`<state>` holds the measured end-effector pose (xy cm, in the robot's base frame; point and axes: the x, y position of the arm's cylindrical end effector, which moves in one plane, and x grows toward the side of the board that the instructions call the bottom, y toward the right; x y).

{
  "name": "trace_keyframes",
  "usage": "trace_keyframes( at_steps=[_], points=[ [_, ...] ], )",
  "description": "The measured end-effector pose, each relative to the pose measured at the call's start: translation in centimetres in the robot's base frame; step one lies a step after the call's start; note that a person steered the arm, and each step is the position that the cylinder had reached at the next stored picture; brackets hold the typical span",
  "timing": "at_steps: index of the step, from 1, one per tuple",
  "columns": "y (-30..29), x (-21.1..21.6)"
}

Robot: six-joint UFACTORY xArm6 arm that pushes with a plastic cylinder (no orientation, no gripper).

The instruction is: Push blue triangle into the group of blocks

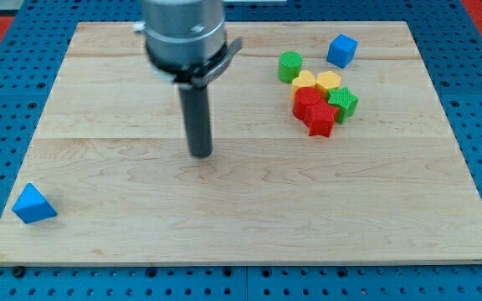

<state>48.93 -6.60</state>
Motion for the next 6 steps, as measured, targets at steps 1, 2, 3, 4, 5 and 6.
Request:
trace_keyframes(
  at_steps=[1, 2, 3, 4, 5, 6],
  points=[
    [-4.2, 6.7],
    [-12.4, 9.5],
    [-19.7, 10.6],
    [-22.6, 9.5],
    [-20.1, 7.8],
    [-17.5, 6.4]
  ],
)
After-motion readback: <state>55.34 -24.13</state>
